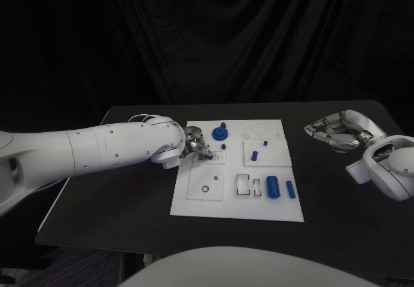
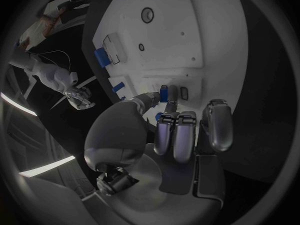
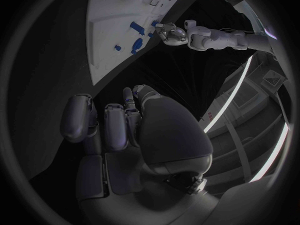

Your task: Assemble the parts on the task board

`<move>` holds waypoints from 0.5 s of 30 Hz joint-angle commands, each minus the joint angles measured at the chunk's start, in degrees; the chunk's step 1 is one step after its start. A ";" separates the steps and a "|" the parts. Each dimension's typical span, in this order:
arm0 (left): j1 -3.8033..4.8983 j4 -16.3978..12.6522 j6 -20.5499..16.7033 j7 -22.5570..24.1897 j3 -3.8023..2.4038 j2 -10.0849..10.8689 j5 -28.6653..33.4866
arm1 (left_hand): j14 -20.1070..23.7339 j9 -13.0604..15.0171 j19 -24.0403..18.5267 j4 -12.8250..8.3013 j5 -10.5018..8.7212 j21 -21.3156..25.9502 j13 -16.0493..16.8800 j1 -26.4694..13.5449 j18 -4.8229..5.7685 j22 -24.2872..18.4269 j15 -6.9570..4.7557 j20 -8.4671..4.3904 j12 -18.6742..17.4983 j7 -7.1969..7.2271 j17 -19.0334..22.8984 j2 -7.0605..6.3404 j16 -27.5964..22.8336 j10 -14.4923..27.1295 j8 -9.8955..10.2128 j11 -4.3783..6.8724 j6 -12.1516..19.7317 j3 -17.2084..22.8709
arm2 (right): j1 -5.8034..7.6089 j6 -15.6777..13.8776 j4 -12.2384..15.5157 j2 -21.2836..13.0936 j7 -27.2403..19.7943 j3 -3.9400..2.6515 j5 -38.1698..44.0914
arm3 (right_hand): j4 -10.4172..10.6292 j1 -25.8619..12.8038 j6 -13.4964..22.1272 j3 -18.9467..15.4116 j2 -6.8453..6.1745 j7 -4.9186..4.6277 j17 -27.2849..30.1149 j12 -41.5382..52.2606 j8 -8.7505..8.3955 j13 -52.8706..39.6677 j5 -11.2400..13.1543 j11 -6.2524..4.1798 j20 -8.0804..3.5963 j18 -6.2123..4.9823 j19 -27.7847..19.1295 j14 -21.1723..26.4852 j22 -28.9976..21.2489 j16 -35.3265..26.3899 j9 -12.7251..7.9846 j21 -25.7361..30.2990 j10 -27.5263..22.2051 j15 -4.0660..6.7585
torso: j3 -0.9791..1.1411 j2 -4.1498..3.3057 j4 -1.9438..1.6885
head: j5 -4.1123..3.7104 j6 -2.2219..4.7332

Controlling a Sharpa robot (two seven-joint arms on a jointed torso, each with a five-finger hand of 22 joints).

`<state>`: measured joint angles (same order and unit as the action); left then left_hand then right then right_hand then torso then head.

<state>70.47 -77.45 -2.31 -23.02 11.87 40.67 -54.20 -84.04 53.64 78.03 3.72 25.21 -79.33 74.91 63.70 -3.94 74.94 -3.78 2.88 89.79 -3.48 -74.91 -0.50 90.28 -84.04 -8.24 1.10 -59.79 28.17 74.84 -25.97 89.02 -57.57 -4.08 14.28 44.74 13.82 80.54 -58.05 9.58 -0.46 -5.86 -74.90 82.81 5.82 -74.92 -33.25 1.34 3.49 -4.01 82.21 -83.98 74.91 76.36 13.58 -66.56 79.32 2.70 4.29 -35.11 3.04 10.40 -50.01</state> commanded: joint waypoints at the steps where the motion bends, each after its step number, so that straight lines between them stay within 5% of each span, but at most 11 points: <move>1: -0.08 -0.19 2.39 -2.07 0.18 0.08 -0.74 | -5.96 0.06 0.07 -0.52 0.16 -0.12 15.09 0.51 -0.08 2.26 -0.08 -0.19 0.21 0.56 -15.09 -0.29 -0.28 -5.96 -0.19 0.05 -0.44 0.80 | -0.14 0.40 0.01 0.02 0.94 -0.04 0.24 | -0.43 0.45 -0.08 -0.01 -0.02 -0.15 -1.59 -0.25 -0.20 -0.57 -0.31 -0.03 -0.02 -1.10 -0.57 -1.75 6.78 -0.34 0.08 0.15 -0.40 -0.04 | -0.01 0.00 0.04 | 0.06 0.01; 15: -0.11 0.27 3.31 -2.65 0.19 -0.64 -0.75 | -5.96 0.15 -0.09 -0.53 -0.67 0.07 15.09 0.52 -0.15 2.08 -0.08 -0.19 0.21 0.55 -15.09 -0.37 -0.28 -5.96 -0.15 0.04 -0.38 0.97 | -0.15 0.52 -0.15 0.25 1.12 -0.04 0.24 | -0.45 0.46 -0.06 0.00 -0.02 -0.15 -1.59 -0.26 -0.21 -0.55 -0.32 -0.03 -0.02 -1.09 -0.56 -1.75 6.79 -0.34 0.08 0.14 -0.41 -0.04 | -0.03 0.05 0.02 | 0.14 0.01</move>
<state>70.64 -77.32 -1.09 -24.21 11.76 40.25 -54.59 -84.04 53.91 78.03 3.72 25.02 -79.33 74.91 63.92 -3.94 74.93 -3.78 2.88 89.79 -3.50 -74.91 -0.74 90.28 -84.04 -8.25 1.10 -59.80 28.17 74.84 -25.89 88.90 -57.36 -3.91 14.28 44.75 13.82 80.54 -58.05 9.58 -0.46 -5.86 -74.90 82.81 5.82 -74.92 -33.25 1.34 3.49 -4.01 82.21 -83.98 74.91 76.36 13.58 -66.56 79.32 2.70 4.28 -35.07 3.06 10.55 -50.01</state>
